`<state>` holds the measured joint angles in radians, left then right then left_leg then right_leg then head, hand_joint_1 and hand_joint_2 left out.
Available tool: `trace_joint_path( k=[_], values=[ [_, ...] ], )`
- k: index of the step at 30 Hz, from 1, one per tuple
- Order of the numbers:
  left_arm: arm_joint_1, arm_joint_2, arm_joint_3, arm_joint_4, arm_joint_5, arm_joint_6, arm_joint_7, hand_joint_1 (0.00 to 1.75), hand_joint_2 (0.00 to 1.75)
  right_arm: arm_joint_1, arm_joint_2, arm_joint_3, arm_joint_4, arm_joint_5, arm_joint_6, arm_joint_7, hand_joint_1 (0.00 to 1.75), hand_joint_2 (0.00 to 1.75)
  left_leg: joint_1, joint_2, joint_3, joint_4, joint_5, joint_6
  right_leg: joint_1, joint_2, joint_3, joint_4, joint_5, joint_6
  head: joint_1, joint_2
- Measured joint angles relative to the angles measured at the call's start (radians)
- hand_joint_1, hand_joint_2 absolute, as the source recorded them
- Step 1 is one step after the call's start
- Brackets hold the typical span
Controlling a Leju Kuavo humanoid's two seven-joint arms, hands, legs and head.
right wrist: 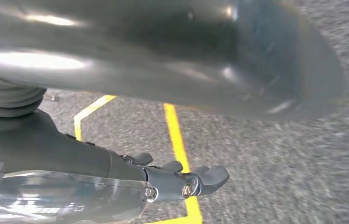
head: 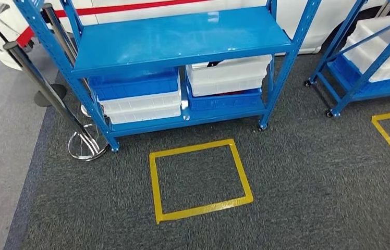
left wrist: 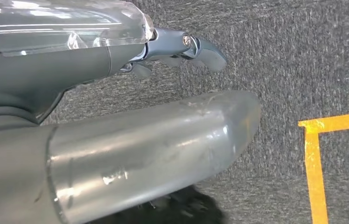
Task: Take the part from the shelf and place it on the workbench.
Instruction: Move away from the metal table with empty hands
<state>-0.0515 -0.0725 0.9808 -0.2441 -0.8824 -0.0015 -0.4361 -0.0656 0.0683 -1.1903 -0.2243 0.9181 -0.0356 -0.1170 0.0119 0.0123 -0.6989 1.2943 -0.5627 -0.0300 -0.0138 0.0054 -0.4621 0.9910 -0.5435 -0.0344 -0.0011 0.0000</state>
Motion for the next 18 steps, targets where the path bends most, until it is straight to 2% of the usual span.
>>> trace_joint_path(
  k=[1, 2, 3, 4, 5, 7, 8, 9, 10, 11, 12, 13, 14, 15, 16, 17, 18],
  values=[
    [0.003, 0.000, 0.000, 0.000, 0.000, 0.000, 0.000, 0.00, 0.00, 0.001, 0.000, 0.000, 0.000, 0.001, 0.000, 0.000, 0.00, 0.00, 0.001, -0.001, -0.021, -0.009, 0.036, -0.001, 0.000, 0.006, 0.019, -0.002, -0.014, 0.002, -0.001, 0.000],
    [0.006, 0.000, 0.001, 0.000, 0.000, 0.000, 0.000, 0.00, 0.00, 0.003, 0.000, 0.000, 0.000, 0.001, 0.000, 0.000, 0.00, 0.00, 0.002, -0.001, -0.024, -0.054, 0.091, -0.001, 0.000, 0.010, 0.041, -0.004, -0.030, 0.005, -0.001, 0.000],
    [0.009, 0.000, 0.001, 0.000, -0.001, 0.000, 0.000, 0.00, 0.00, 0.006, 0.000, 0.000, 0.000, 0.002, 0.000, -0.001, 0.00, 0.00, 0.002, -0.002, -0.017, -0.111, 0.144, 0.002, -0.001, 0.014, 0.062, -0.006, -0.048, 0.008, 0.000, 0.000],
    [0.011, 0.000, 0.002, 0.001, -0.001, -0.001, 0.000, 0.00, 0.00, 0.008, 0.000, 0.000, 0.000, 0.002, 0.000, -0.001, 0.00, 0.00, -0.001, -0.004, -0.008, -0.156, 0.182, 0.005, -0.001, 0.017, 0.079, -0.008, -0.064, 0.014, 0.000, 0.000],
    [0.013, 0.000, 0.003, 0.002, -0.001, -0.001, 0.000, 0.00, 0.00, 0.009, 0.001, 0.000, 0.000, 0.003, 0.000, -0.002, 0.00, 0.00, -0.004, -0.005, 0.006, -0.193, 0.192, 0.011, -0.001, 0.020, 0.092, -0.011, -0.077, 0.021, 0.001, 0.000],
    [0.011, 0.000, 0.005, 0.003, -0.004, -0.002, 0.000, 0.00, 0.00, 0.006, 0.002, 0.001, 0.000, 0.006, 0.000, -0.003, 0.00, 0.00, -0.013, -0.006, 0.032, -0.218, 0.156, 0.028, -0.003, 0.024, 0.108, -0.015, -0.088, 0.038, 0.001, 0.000],
    [0.007, 0.000, 0.005, 0.003, -0.006, -0.002, -0.001, 0.00, 0.00, 0.002, 0.002, 0.002, 0.000, 0.007, 0.000, -0.003, 0.00, 0.00, -0.014, -0.007, 0.051, -0.235, 0.135, 0.039, -0.005, 0.025, 0.107, 0.001, -0.075, 0.046, -0.001, 0.000],
    [0.005, 0.000, 0.005, 0.002, -0.008, -0.002, -0.001, 0.00, 0.00, -0.002, 0.003, 0.002, 0.000, 0.008, -0.001, -0.004, 0.00, 0.00, -0.014, -0.008, 0.071, -0.248, 0.122, 0.047, -0.007, 0.023, 0.092, 0.042, -0.051, 0.051, -0.001, 0.000],
    [0.004, 0.000, 0.005, 0.002, -0.008, -0.002, -0.002, 0.00, 0.00, -0.004, 0.003, 0.003, 0.000, 0.009, -0.001, -0.004, 0.00, 0.00, -0.011, -0.009, 0.095, -0.263, 0.111, 0.055, -0.008, 0.019, 0.059, 0.106, -0.019, 0.056, -0.001, 0.000],
    [0.003, 0.000, 0.006, 0.003, -0.008, -0.003, -0.002, 0.00, 0.00, -0.007, 0.004, 0.003, 0.000, 0.009, -0.001, -0.004, 0.00, 0.00, -0.008, -0.010, 0.124, -0.279, 0.100, 0.060, -0.008, 0.014, 0.010, 0.183, 0.003, 0.061, 0.001, 0.000],
    [0.003, 0.000, 0.006, 0.003, -0.008, -0.003, -0.003, 0.00, 0.00, -0.008, 0.004, 0.003, 0.000, 0.009, -0.001, -0.004, 0.00, 0.00, -0.006, -0.009, 0.153, -0.294, 0.087, 0.064, -0.009, 0.009, -0.045, 0.254, 0.006, 0.064, 0.005, 0.000],
    [0.003, 0.000, 0.006, 0.003, -0.008, -0.003, -0.003, 0.00, 0.00, -0.007, 0.004, 0.003, 0.000, 0.009, 0.000, -0.004, 0.00, 0.00, -0.005, -0.010, 0.183, -0.306, 0.074, 0.065, -0.010, 0.005, -0.101, 0.302, -0.017, 0.067, 0.008, 0.000],
    [0.003, -0.001, 0.007, 0.003, -0.009, -0.003, -0.002, 0.00, 0.00, -0.005, 0.004, 0.004, 0.000, 0.010, 0.000, -0.003, 0.00, 0.00, -0.005, -0.012, 0.213, -0.316, 0.058, 0.065, -0.010, 0.002, -0.150, 0.327, -0.059, 0.068, 0.010, 0.000],
    [0.004, -0.001, 0.008, 0.003, -0.010, -0.002, 0.000, 0.00, 0.00, -0.002, 0.004, 0.004, 0.000, 0.010, -0.001, -0.002, 0.00, 0.00, -0.004, -0.014, 0.243, -0.325, 0.042, 0.064, -0.009, 0.001, -0.191, 0.329, -0.105, 0.069, 0.012, 0.000],
    [0.006, -0.002, 0.009, 0.003, -0.010, -0.002, 0.002, 0.00, 0.00, 0.002, 0.004, 0.004, 0.000, 0.011, -0.001, -0.002, 0.00, 0.00, -0.003, -0.017, 0.273, -0.332, 0.024, 0.062, -0.009, 0.001, -0.222, 0.312, -0.138, 0.069, 0.013, 0.000],
    [0.008, -0.003, 0.010, 0.003, -0.011, -0.002, 0.004, 0.00, 0.00, 0.005, 0.003, 0.004, 0.000, 0.012, -0.001, -0.001, 0.00, 0.00, -0.002, -0.018, 0.303, -0.337, 0.004, 0.060, -0.008, 0.000, -0.247, 0.278, -0.141, 0.068, 0.015, 0.000],
    [0.010, -0.005, 0.011, 0.003, -0.012, -0.002, 0.005, 0.00, 0.00, 0.010, 0.003, 0.004, 0.000, 0.012, -0.001, -0.001, 0.00, 0.00, -0.002, -0.019, 0.332, -0.342, -0.017, 0.058, -0.007, -0.003, -0.265, 0.227, -0.095, 0.064, 0.016, 0.000]
  ],
)
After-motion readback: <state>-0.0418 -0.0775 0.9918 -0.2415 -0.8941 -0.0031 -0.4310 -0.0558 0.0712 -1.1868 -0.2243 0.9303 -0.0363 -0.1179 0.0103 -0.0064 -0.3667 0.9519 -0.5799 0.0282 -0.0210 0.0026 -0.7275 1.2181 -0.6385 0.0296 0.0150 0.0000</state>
